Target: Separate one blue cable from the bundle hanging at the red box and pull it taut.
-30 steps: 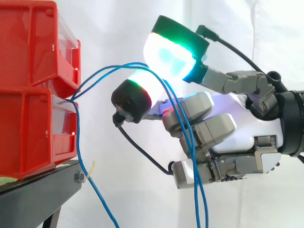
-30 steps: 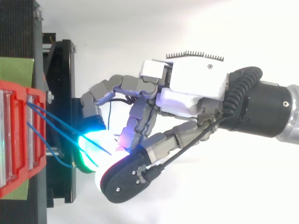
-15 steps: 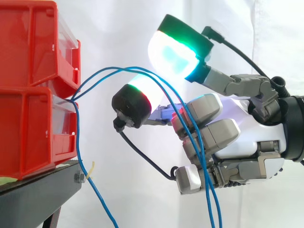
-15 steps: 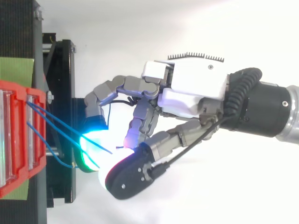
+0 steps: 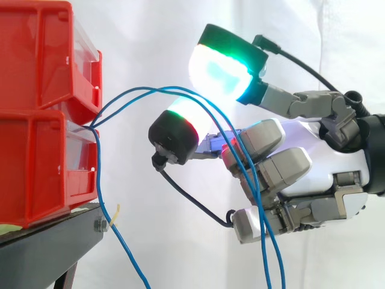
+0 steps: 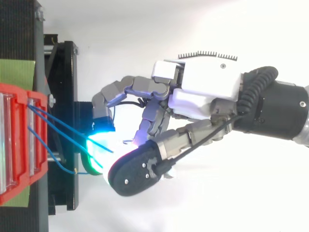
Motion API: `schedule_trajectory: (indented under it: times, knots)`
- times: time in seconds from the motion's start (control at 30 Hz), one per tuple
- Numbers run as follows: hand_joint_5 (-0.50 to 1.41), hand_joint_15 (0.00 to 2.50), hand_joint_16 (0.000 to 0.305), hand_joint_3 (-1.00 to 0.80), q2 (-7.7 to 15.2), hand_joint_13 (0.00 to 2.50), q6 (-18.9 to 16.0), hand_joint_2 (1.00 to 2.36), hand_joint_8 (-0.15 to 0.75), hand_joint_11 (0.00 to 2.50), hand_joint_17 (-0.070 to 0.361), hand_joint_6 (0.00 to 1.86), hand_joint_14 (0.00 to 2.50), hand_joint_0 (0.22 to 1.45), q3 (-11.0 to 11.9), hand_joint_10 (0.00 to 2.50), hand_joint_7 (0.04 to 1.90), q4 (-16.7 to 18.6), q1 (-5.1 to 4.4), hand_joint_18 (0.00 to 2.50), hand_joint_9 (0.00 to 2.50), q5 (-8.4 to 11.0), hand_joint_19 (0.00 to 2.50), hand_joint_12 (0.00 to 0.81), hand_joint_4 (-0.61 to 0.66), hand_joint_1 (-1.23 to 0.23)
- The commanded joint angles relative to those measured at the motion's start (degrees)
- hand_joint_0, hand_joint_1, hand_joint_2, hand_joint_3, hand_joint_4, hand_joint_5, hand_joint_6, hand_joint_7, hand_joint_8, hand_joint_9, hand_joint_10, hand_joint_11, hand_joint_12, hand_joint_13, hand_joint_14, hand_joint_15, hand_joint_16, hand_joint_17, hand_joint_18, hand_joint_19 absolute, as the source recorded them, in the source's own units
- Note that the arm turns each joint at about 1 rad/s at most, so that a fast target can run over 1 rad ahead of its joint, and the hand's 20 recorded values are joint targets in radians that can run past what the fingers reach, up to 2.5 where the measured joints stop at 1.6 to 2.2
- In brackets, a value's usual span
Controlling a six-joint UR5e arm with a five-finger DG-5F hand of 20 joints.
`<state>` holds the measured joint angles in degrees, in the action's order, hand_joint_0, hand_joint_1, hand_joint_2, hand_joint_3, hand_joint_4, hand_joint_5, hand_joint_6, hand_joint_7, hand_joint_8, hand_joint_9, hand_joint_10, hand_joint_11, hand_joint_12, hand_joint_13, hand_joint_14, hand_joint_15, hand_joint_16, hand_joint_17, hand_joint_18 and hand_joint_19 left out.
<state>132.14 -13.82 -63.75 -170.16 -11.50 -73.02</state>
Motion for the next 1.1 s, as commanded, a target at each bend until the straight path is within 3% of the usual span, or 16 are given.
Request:
schedule_trajectory:
  times: [0.0,0.13,0.3,0.53,0.67,0.9,1.07]
  knots:
    - [-0.12,1.33,0.047,-0.50,-0.4,1.38,0.0,1.00,0.300,1.31,0.107,0.87,0.02,0.63,0.0,0.02,1.17,-0.7,-0.02,0.92,1.31,-0.02,0.78,0.315,0.02,-0.85]
    - [-0.13,1.32,0.047,-0.50,-0.7,1.37,0.0,1.00,0.304,1.32,0.106,0.88,0.03,0.62,0.1,0.02,1.17,-1.0,-0.02,0.92,1.31,-0.02,0.78,0.322,0.04,-0.84]
    - [-0.12,1.32,0.050,-0.50,-1.1,1.39,0.0,1.00,0.326,1.33,0.113,0.89,0.02,0.54,0.0,0.02,1.16,-2.1,-0.02,0.93,1.33,0.07,0.79,0.338,0.04,-0.64]
    - [-0.12,1.30,0.053,-0.50,-1.1,1.39,0.0,1.00,0.331,1.31,0.120,0.88,0.02,0.52,0.1,0.02,1.15,-2.2,0.07,0.94,1.34,-0.02,0.79,0.346,0.06,-0.57]
    - [-0.13,1.32,0.050,-0.50,-1.0,1.38,-0.1,1.00,0.321,1.33,0.113,0.88,0.02,0.58,0.1,0.02,1.16,-2.2,-0.02,0.92,1.33,0.07,0.80,0.320,0.05,-0.63]
    - [-0.13,1.32,0.049,-0.16,-1.1,1.39,-0.1,1.02,0.315,1.36,0.110,0.91,0.02,0.61,0.0,0.02,1.29,-2.2,-0.02,0.93,1.34,0.16,0.80,0.316,0.03,-0.80]
    - [-0.13,1.32,0.049,-0.09,-1.1,1.39,-0.1,1.03,0.303,1.37,0.111,0.94,0.02,0.63,0.1,0.02,1.23,-2.2,-0.02,0.94,1.35,0.16,0.78,0.322,-0.11,-0.82]
